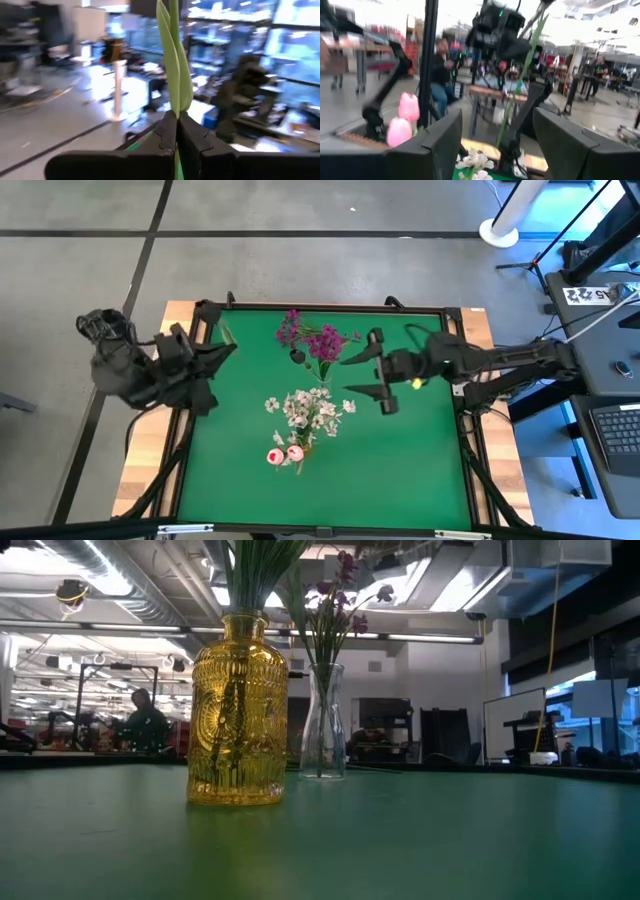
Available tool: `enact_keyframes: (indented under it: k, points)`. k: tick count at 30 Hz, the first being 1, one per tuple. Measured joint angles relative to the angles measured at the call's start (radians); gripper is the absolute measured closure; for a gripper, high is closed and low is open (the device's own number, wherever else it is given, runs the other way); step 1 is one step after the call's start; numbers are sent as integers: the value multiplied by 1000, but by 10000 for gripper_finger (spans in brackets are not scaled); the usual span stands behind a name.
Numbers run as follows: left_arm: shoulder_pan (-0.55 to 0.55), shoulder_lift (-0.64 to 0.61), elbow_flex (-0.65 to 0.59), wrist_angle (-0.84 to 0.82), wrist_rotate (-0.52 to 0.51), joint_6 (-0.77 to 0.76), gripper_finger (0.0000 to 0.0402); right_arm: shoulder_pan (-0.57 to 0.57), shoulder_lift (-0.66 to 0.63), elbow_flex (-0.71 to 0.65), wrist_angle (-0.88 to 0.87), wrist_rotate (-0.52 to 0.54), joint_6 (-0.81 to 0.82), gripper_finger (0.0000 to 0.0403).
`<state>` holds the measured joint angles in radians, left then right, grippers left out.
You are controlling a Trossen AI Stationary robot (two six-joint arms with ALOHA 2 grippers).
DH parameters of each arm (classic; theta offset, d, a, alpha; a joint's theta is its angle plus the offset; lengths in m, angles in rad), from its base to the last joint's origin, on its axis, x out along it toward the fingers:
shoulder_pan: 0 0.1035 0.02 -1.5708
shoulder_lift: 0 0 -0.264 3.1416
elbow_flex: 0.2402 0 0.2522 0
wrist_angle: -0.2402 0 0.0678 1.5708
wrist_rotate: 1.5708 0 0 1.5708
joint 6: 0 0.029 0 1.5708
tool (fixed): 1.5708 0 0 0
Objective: Sort flowers into vase by color
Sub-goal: Put the black tulip into the transparent vase
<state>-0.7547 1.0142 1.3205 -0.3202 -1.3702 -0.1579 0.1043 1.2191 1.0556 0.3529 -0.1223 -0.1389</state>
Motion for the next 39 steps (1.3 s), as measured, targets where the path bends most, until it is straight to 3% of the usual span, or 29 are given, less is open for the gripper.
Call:
enact_keyframes:
  k: [3, 6, 15, 26, 32, 39]
  points:
    - [61, 5, 0, 88, 175, 95, 401, -1, 86, 115, -87, -10, -49, 162]
    - [134, 20, 1, 122, 338, 141, 401, -27, 167, 204, -95, -92, -47, 162]
    - [310, 47, 0, 251, 654, 195, 401, -140, 311, 355, -87, -258, 36, 162]
    - [434, 94, -1, 337, 809, 231, 401, -206, 324, 371, 43, -513, 210, 162]
    - [496, 145, -1, 399, 901, 292, 401, -202, 324, 371, 23, -507, 207, 162]
    - [548, 185, -1, 409, 952, 301, 401, -203, 324, 371, -59, -365, 132, 162]
